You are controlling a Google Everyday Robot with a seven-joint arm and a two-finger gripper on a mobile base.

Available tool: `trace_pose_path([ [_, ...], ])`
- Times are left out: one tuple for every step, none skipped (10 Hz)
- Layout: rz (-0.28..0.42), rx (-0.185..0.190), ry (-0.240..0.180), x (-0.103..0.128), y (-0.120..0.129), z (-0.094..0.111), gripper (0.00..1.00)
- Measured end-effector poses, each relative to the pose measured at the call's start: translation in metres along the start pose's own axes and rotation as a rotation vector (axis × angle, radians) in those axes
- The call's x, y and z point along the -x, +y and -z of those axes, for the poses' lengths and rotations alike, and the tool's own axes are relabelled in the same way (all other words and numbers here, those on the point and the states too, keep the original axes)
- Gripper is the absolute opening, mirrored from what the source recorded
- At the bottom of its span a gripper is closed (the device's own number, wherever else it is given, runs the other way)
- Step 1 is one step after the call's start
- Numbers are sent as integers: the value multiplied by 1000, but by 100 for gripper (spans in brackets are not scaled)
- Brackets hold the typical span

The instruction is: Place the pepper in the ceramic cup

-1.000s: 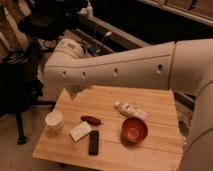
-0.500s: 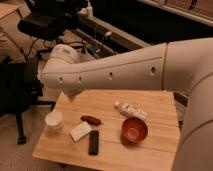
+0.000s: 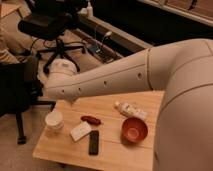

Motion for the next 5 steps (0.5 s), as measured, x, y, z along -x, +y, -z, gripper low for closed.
trace_pose_path([
  [16, 5, 7, -5, -5, -9, 65],
  [24, 9, 26, -16, -15, -21, 65],
  [27, 13, 38, -23, -20, -29, 65],
  [42, 20, 51, -29, -23, -40, 65],
  [62, 29, 62, -35, -23, -51, 65],
])
